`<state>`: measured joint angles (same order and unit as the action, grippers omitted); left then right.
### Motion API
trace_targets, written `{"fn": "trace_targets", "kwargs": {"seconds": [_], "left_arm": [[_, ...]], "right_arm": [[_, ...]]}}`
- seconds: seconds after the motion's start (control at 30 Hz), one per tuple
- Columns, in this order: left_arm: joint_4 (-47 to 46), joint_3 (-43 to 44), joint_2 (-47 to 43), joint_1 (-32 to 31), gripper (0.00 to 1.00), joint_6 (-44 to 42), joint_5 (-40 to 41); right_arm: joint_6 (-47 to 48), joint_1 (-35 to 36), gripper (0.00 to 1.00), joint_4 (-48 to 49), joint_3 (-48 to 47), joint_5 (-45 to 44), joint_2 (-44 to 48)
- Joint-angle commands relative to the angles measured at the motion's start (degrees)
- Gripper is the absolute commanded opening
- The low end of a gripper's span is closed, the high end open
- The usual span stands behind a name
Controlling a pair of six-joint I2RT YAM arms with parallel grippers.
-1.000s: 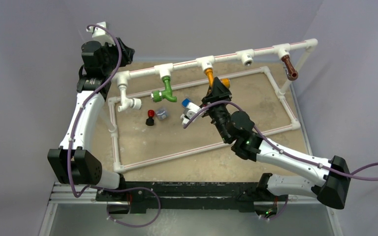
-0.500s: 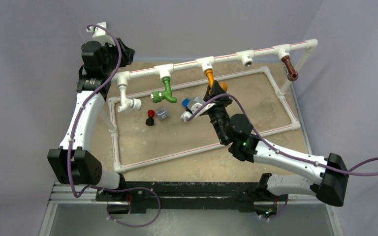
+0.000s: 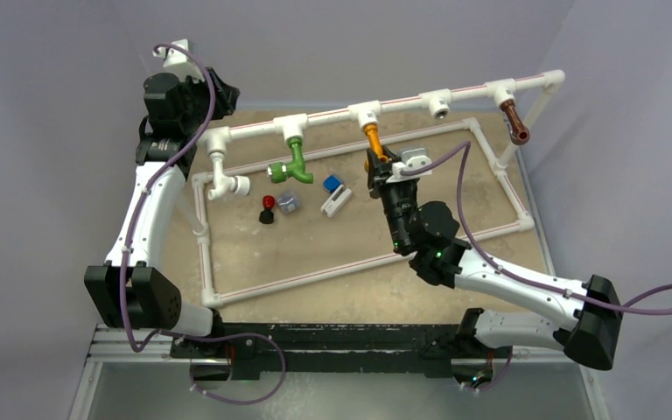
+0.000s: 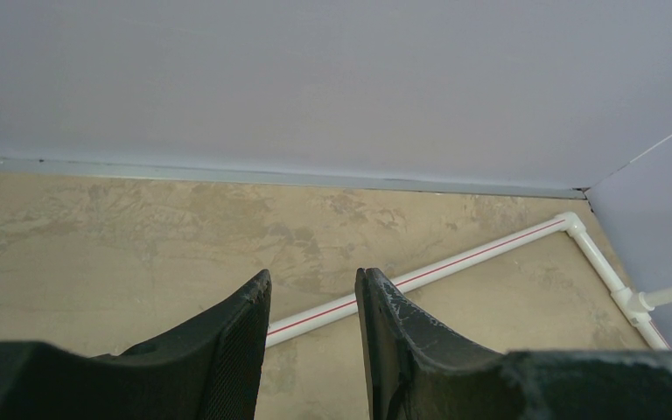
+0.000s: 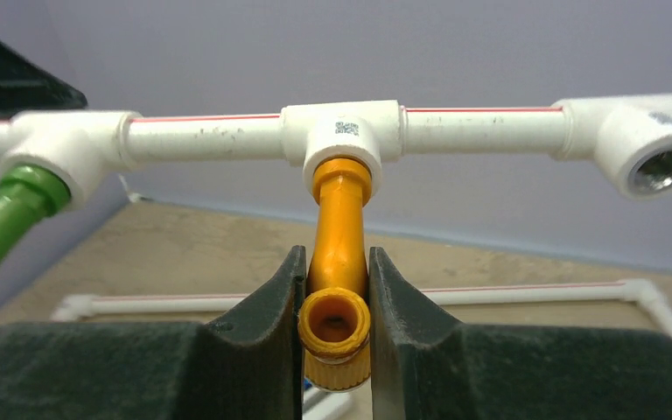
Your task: Install the water faucets
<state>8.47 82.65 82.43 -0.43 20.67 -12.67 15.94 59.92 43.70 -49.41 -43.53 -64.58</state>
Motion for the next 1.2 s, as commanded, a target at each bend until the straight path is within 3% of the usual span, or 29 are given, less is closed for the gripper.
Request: {"fn": "trace_targets", "kwargs": {"seconds": [0.0,0.17,0.4,0.63,0.83,0.97,1.07,1.17], "left_arm": [[8.8,-4.5,4.4,0.4,0.40,1.0,-1.6],[8.8,-4.5,4.4,0.4,0.40,1.1,-1.7],[8.8,-4.5,4.2,0.4,0.40,1.2,-1.9],[8.8,-4.5,4.0,0.4,0.40,1.2,-1.9],[8.8,-4.5,4.0,0.4,0.40,1.2,-1.8],[8.8,-4.5,4.0,0.4,0.40,1.1,-1.7],[8.8,-4.5,4.1,0.4,0.40,1.1,-1.7],[8.8,-4.5,4.1,0.4,0.40,1.1,-1.7]], "right_arm": [[-20.2,2.1,0.00,0.6,2.3,7.2,1.1],[-31.6,1.9,0.00,3.1,3.0,9.0,2.2],[-58.5,-0.4,0.00,11.7,8.8,10.8,5.2],[-83.2,-1.4,0.00,17.3,11.4,10.6,3.1],[-99.0,-2.8,0.00,18.6,11.2,10.9,0.7],[-110.2,-3.1,0.00,24.7,13.8,12.7,-0.7],[-111.9,-3.1,0.00,26.9,14.0,14.0,-1.1],[-110.4,-3.1,0.00,23.1,12.1,13.7,-0.6]]}}
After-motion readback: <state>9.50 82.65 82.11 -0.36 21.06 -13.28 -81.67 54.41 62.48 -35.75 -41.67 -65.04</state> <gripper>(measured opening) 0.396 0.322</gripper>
